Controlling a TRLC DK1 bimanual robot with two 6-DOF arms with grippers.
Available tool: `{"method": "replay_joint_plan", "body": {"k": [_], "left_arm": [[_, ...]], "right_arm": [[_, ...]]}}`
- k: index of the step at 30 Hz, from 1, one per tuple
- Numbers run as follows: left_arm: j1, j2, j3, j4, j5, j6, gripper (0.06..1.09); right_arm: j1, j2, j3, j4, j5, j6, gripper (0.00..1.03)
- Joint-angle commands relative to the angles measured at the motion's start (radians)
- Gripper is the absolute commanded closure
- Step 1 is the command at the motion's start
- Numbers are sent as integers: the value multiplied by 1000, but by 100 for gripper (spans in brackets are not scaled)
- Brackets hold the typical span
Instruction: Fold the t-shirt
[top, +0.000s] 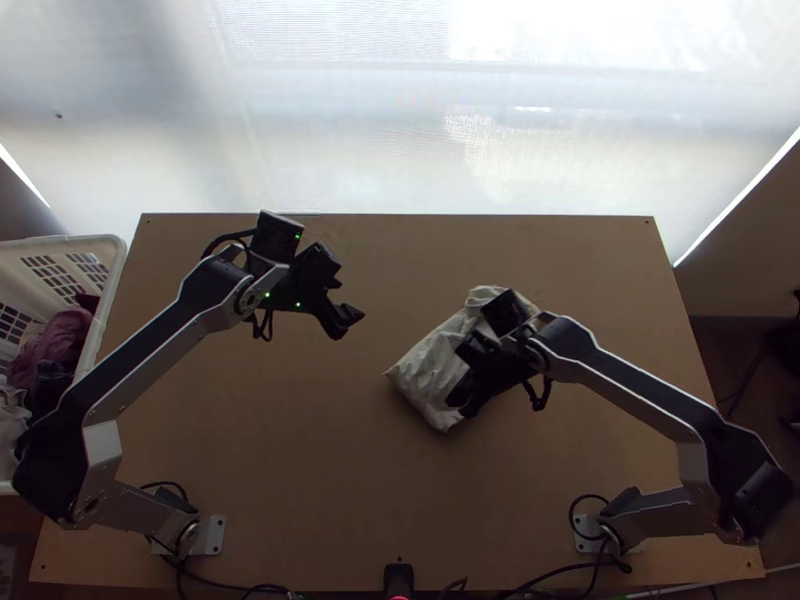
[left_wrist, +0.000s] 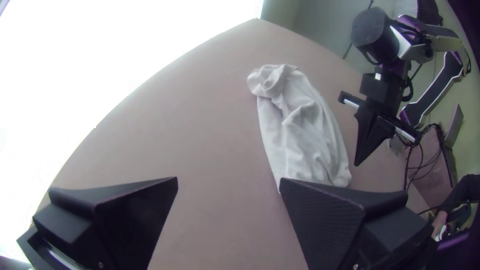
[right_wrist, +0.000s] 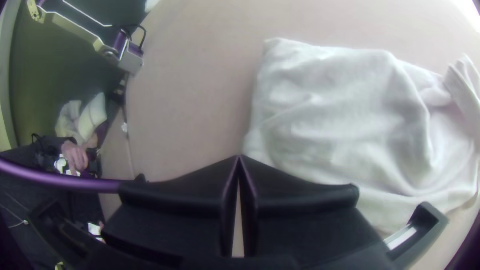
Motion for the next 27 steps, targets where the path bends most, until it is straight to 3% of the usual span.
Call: {"method": "replay_joint_plan", "body": {"k": [1,6,13,27], "left_arm": [[46,-79,-95,-3,-17,5,10],[59,-105,-118,-3,-32,13,10],[67,-123,-147,-3,-38,15,10],[76,-125,-153,-3,-38,22,10]], "right_arm": [[26,130,33,77,-16,-43,100],[-64,218,119,86,-73,-41,100],[-101,224,136,86,-104,-35,100],[-75,224,139,86,-122,-15,100]]}}
